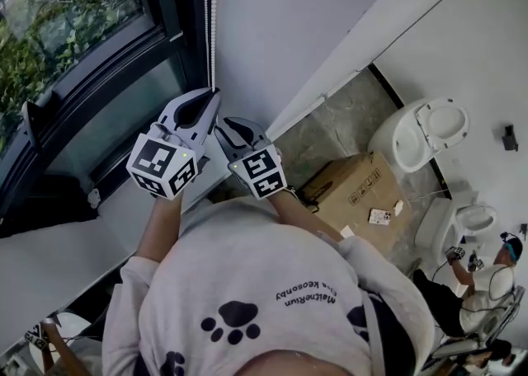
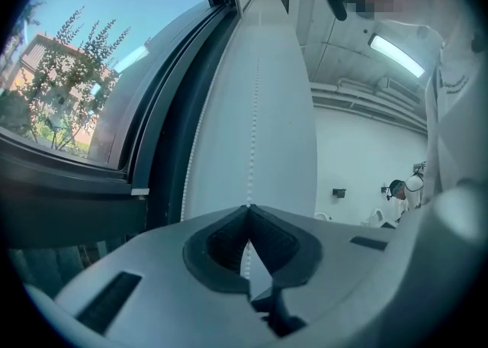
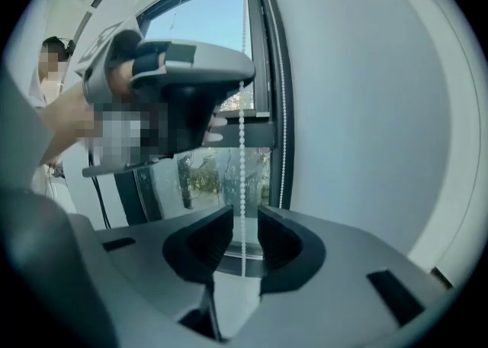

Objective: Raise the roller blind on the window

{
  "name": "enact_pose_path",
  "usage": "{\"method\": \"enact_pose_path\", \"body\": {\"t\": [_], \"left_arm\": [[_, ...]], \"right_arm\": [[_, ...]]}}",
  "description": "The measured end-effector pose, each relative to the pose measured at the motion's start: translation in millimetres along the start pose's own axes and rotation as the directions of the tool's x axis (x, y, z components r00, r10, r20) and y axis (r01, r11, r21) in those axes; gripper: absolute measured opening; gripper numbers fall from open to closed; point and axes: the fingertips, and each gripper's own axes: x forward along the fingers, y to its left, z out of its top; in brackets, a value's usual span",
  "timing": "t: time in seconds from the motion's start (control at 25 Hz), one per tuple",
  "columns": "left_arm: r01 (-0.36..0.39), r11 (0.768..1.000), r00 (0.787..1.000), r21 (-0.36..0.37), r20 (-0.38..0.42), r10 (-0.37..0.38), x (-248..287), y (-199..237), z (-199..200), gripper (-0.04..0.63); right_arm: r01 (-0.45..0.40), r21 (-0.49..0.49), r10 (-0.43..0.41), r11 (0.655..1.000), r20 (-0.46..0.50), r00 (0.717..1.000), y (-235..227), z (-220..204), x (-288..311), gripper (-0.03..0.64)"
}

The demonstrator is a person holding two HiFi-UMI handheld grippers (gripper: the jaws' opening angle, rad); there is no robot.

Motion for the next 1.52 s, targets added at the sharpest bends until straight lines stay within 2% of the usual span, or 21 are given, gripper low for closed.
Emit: {"method": "enact_pose_path", "body": {"t": [0.16, 0.32, 0.56, 0.72, 1.04, 1.36, 1.52], "left_arm": [[-0.003, 1.0, 1.0, 0.001, 0.005, 0.003, -1.5, 1.7, 0.6, 0.008], [0.0, 1.0, 1.0, -0.001, 0.009, 0.0, -0.5, 1.6, 0.3, 0.008], [0.0, 1.0, 1.0, 0.0, 0.016, 0.0, -0.4, 2.1, 0.2, 0.008], [-0.003, 1.0, 1.0, 0.001, 0.018, 0.003, -0.2, 2.9, 0.4, 0.008], [-0.005, 1.0, 1.0, 0.006, 0.019, 0.005, -0.7, 0.9, 0.9, 0.008], [-0.005, 1.0, 1.0, 0.013, 0.019, 0.005, 1.5, -0.5, 0.4, 0.008], [-0.008, 1.0, 1.0, 0.029, 0.023, 0.007, 0.9, -1.8, 0.8, 0.008]], "right_arm": [[0.032, 0.01, -0.032, 0.999, 0.091, 0.995, -7.8, 40.1, -26.8, 0.094], [0.056, 0.028, -0.06, 0.998, 0.197, 0.979, -16.1, 87.2, -54.0, 0.094], [0.052, -0.02, -0.041, 0.998, 0.373, 0.927, -9.1, 165.4, -83.6, 0.092], [0.035, -0.072, 0.001, 0.997, 0.442, 0.897, -3.4, 210.7, -85.7, 0.092], [0.038, -0.108, 0.019, 0.993, 0.485, 0.874, -6.7, 255.9, -78.8, 0.081], [0.03, -0.123, 0.03, 0.992, 0.453, 0.891, -5.4, 265.4, -72.2, 0.012], [0.04, -0.103, 0.012, 0.994, 0.467, 0.884, -8.7, 264.3, -74.9, 0.011]]}}
